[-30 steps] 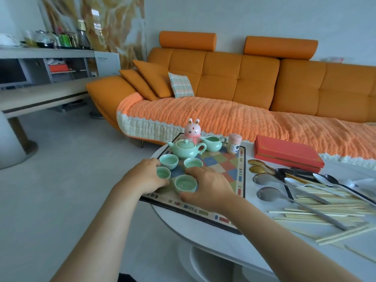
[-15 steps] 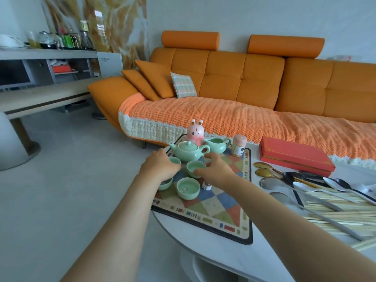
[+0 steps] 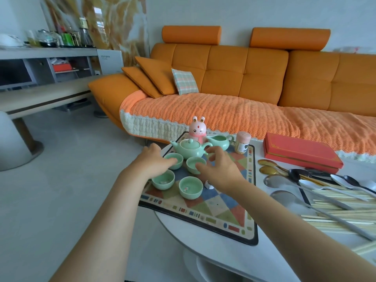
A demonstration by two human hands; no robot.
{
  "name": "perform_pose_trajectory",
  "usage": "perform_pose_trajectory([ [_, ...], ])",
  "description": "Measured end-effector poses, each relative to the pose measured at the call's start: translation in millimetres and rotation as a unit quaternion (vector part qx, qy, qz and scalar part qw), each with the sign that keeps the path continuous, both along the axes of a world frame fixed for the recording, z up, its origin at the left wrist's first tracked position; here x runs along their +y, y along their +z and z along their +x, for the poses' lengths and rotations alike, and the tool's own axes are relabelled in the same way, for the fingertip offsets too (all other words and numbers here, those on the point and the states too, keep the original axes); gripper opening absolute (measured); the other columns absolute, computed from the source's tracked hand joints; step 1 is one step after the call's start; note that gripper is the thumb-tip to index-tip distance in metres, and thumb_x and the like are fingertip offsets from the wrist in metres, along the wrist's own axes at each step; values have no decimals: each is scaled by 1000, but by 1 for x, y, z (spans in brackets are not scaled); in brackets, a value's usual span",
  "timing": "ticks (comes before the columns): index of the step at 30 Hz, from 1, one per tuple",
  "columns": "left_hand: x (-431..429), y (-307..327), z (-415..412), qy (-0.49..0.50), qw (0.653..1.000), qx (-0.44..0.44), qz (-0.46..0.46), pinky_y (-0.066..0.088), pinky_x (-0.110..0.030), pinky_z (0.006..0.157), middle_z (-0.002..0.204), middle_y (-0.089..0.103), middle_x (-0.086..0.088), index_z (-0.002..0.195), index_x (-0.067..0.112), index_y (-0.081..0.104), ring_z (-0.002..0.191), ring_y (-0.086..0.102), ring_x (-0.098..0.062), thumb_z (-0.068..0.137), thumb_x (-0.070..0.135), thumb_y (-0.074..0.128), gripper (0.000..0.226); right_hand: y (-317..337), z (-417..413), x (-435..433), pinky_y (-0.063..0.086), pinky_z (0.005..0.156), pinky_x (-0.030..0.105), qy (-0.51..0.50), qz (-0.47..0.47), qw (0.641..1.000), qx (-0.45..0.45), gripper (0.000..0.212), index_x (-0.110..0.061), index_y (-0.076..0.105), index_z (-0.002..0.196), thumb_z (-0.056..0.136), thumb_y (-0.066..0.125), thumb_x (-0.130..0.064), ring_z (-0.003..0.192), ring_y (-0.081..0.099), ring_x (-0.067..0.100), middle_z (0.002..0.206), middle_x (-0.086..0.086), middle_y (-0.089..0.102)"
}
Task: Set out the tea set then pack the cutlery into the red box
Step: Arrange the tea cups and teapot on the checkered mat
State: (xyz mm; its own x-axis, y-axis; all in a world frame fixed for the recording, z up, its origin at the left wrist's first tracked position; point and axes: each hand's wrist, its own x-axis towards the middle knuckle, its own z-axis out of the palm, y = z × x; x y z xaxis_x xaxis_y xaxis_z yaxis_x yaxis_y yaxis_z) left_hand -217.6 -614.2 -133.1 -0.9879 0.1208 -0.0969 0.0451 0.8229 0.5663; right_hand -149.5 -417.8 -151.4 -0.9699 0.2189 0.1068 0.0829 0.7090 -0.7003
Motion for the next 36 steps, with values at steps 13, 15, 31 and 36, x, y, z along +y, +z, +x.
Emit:
perform_pose_trajectory([
  [13, -19, 3, 38, -54, 996, -34, -69, 45, -30, 70, 107, 56, 7, 119, 27, 53, 90, 57, -11, 73, 48, 77, 55, -15, 36, -24, 29, 98, 37, 61, 227, 970, 58, 63, -33, 39, 125, 77, 53, -72, 114, 49, 15, 115, -15, 56],
  [15, -18, 3, 38, -57, 996, -33, -68, 45, -31, 70, 110, 56, 6, 123, 27, 51, 91, 58, -12, 72, 50, 76, 61, -15, 35, -24, 30, 98, 38, 61, 234, 969, 48, 67, -33, 38, 127, 76, 52, -74, 113, 49, 16, 115, -13, 57],
  [31, 168, 21, 105, -185, 972, 125, 71, 48, -39, 91, 114, 59, 9, 113, 30, 56, 105, 57, -15, 88, 44, 58, 29, 28, 111, 133, 53, 77, 33, -13, 75, 997, -1, 22, -28, 61, 113, 93, 57, -35, 85, 65, 16, 94, -14, 65],
  [36, 273, 19, 130, -247, 957, 96, 118, 48, -32, 76, 101, 60, 12, 110, 32, 56, 93, 61, -13, 90, 39, 59, 21, 24, 153, 227, 48, 77, 27, -107, 73, 991, 18, 18, -32, 65, 107, 90, 60, -29, 88, 61, 11, 100, -11, 67],
])
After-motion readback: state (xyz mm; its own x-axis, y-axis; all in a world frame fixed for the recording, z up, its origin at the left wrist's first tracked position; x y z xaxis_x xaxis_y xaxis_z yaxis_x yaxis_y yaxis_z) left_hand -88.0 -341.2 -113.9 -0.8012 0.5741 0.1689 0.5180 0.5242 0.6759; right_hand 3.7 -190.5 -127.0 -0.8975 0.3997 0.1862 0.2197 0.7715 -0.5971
